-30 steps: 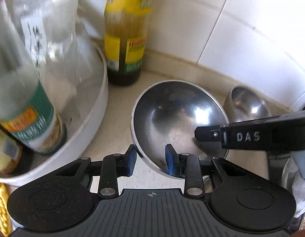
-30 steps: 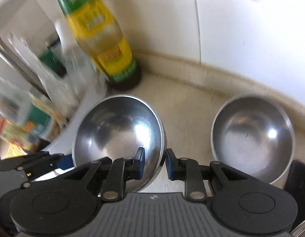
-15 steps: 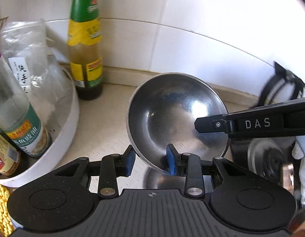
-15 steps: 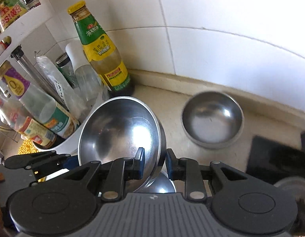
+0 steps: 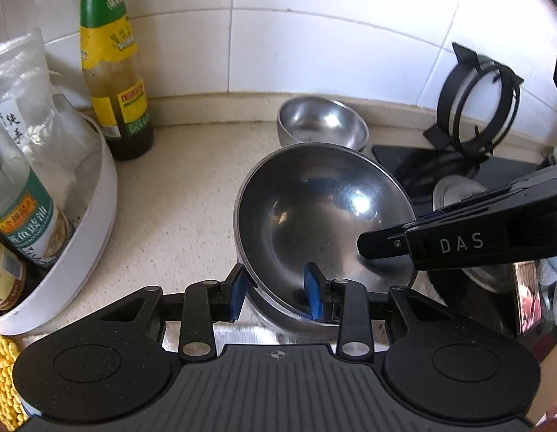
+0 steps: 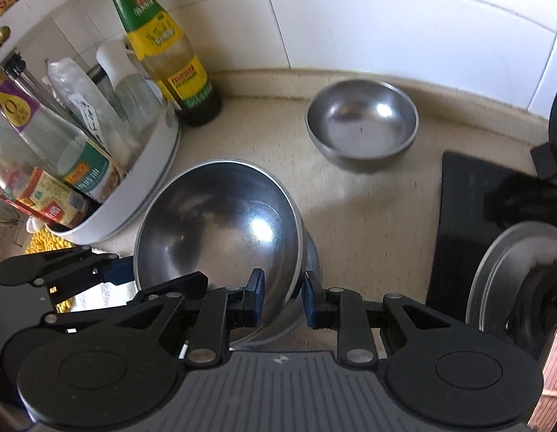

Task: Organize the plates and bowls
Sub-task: 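Lower the held steel bowl into another steel bowl and open the left tool, then move the left tool to the steel bowl beside the wall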

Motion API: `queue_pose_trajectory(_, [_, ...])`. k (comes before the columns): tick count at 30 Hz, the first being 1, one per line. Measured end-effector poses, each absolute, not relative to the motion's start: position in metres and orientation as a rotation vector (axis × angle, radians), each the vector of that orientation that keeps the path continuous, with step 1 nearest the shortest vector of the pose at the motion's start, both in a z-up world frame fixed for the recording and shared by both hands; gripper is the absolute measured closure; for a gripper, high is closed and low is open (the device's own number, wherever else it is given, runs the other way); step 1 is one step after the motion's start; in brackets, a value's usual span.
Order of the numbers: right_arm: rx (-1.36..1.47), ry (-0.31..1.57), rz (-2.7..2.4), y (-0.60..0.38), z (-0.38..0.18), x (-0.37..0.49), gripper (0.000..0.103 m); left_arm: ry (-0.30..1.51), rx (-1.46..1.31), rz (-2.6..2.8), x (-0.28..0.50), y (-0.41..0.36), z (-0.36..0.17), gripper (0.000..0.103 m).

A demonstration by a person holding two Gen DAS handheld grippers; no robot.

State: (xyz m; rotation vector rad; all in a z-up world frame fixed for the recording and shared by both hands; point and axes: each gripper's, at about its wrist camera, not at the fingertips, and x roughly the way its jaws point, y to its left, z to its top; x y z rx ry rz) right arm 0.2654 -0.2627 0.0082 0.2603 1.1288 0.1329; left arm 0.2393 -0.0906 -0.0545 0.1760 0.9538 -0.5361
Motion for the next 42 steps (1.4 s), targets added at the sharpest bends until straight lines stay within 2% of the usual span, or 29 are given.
queue_pose_trajectory(7, [0.204,1.131,0.082,-0.261,0.006,0.262,0.062,0.984,0.199,-0.552,0.24,-0.086,-0.067,0.063])
queue_pose_trajectory(18, [0.251,1.09,0.004,-0.293,0.018,0.274,0.061,0.929,0.192,-0.528,0.26,-0.081,-0.049,0.063])
queue_pose_trajectory(26, [0.296,1.062,-0.055,-0.322,0.024,0.307,0.059,0.903,0.198,-0.518,0.301,-0.105,-0.028,0.063])
queue_pose_trajectory(32, [0.306,1.069,-0.09,-0.339,0.016,0.336,0.057,0.938,0.227,-0.518,0.338,-0.144,-0.031,0.056])
queue_pose_trajectory(42, [0.379,1.107,-0.103,-0.367,-0.016,0.371,0.055,0.992,0.264,-0.522,0.388,-0.187,-0.057,0.051])
